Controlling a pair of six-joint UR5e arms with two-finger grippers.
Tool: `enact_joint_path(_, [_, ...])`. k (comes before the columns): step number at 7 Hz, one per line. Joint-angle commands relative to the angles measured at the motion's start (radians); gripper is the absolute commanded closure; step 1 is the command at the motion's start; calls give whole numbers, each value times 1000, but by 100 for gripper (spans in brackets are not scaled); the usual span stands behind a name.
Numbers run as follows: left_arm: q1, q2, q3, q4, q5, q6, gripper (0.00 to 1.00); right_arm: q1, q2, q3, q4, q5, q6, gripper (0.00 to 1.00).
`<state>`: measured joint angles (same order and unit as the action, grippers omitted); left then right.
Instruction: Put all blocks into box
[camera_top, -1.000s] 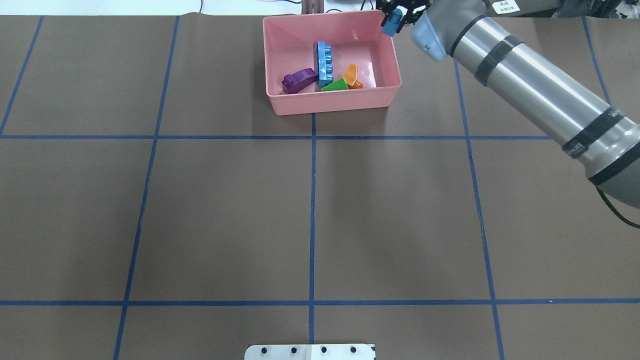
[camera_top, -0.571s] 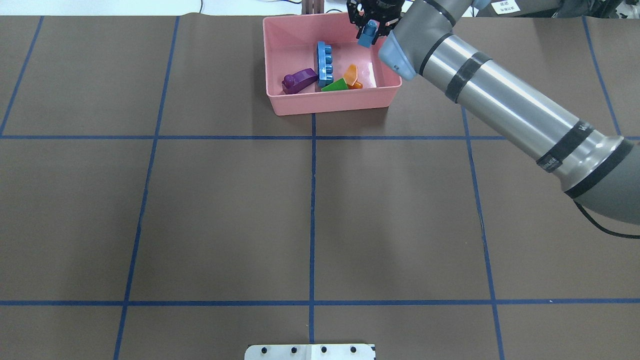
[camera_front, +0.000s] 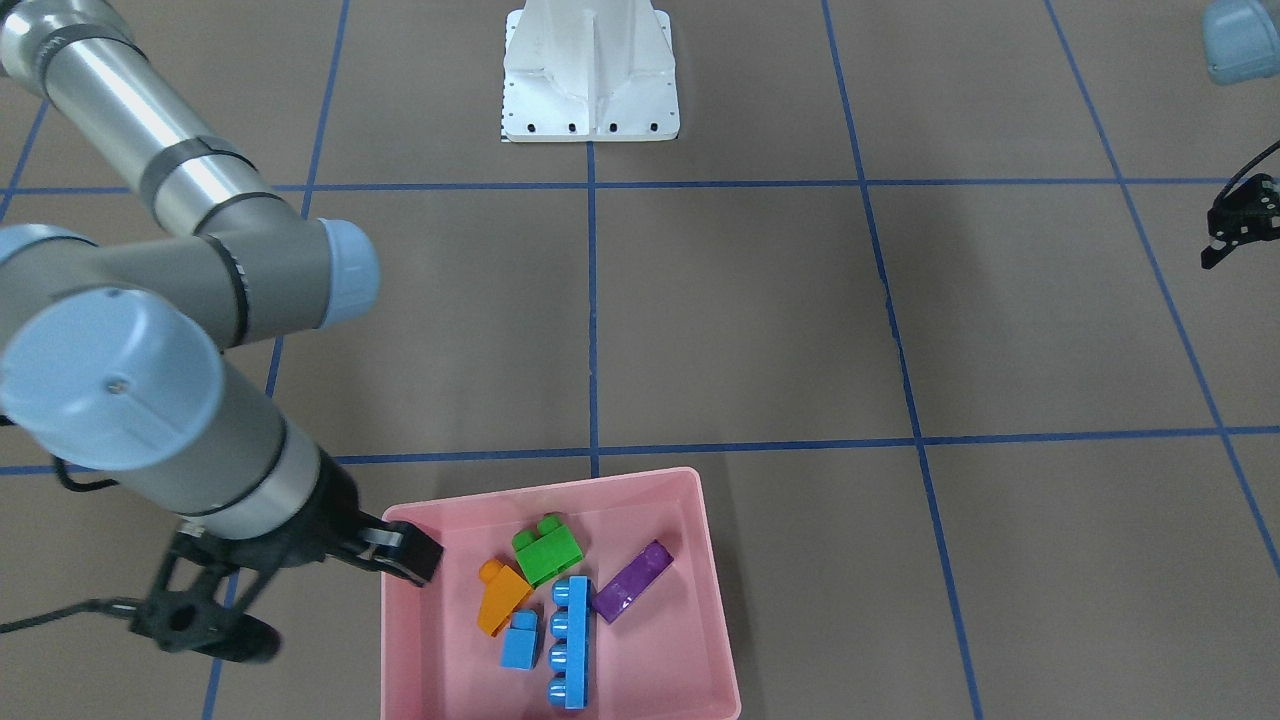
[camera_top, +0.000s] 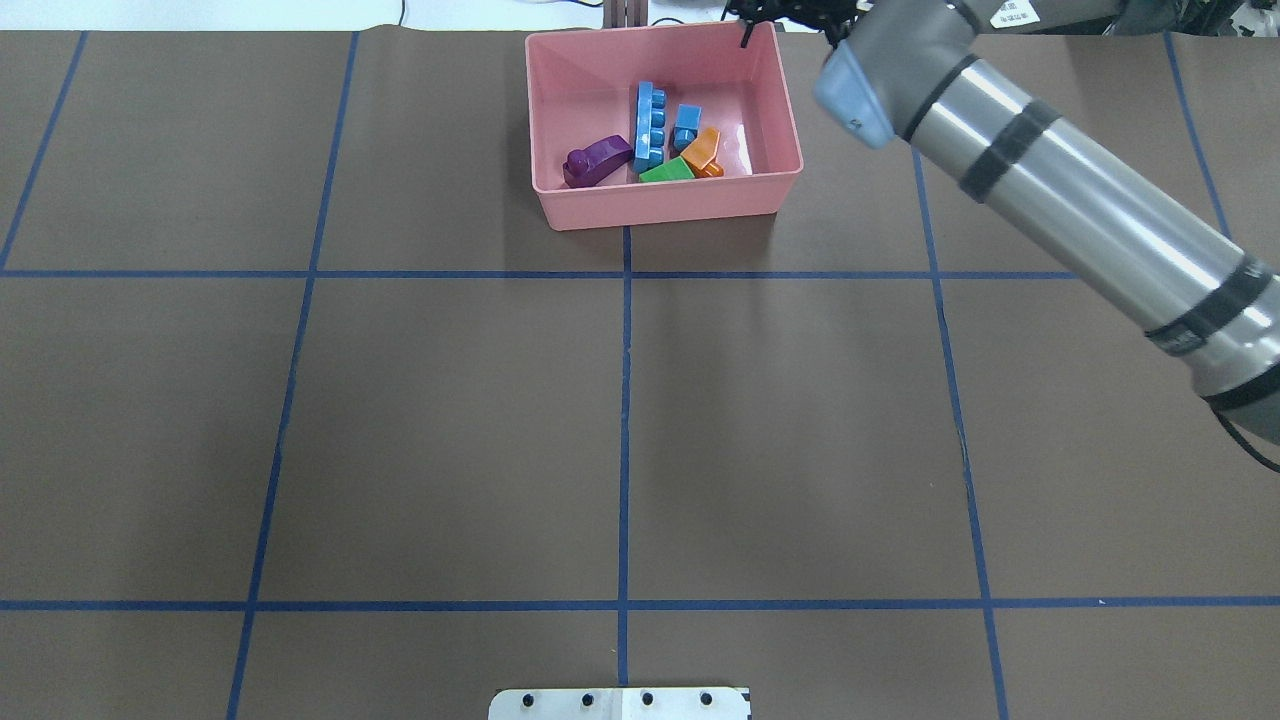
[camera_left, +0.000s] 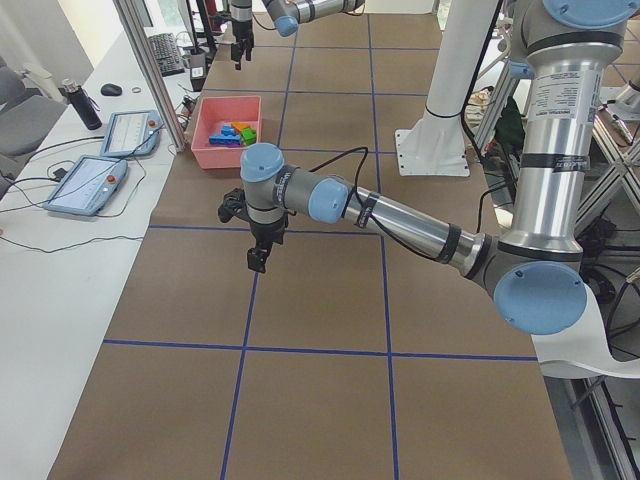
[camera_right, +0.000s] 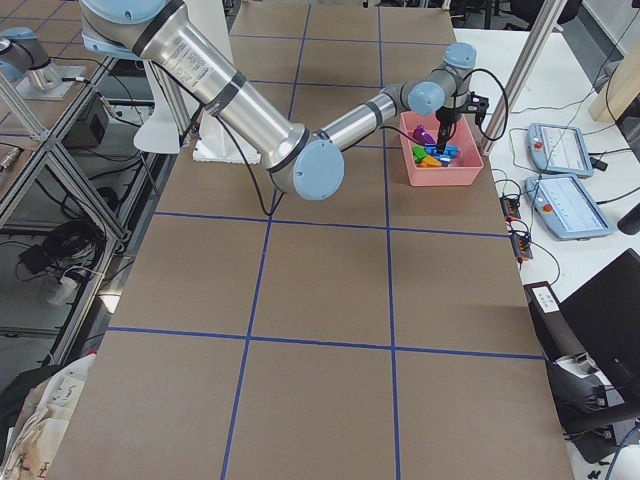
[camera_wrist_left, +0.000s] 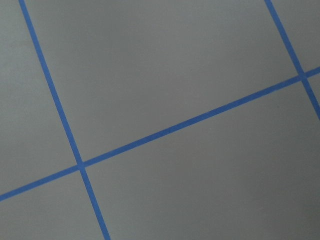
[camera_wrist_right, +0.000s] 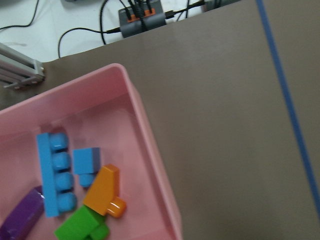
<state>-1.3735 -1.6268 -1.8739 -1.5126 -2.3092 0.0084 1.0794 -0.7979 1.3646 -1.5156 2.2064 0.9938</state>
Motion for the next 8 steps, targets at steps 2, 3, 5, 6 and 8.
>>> enact_joint_path(2, [-53, -1, 51, 14, -15, 57, 0, 188, -499, 393, -111, 82, -430, 0])
enact_joint_path(3, [-65, -1, 64, 14, -15, 79, 0, 279, -583, 395, -117, 126, -584, 0])
enact_joint_path(5, [-67, -1, 59, 15, -16, 81, 0, 387, -726, 387, -115, 125, -861, 0])
enact_joint_path(6, [-68, 1, 52, 17, -16, 79, 0, 399, -765, 393, -109, 119, -888, 0])
enact_joint_path(8, [-68, 2, 52, 17, -15, 74, 0, 419, -776, 401, -110, 127, -906, 0])
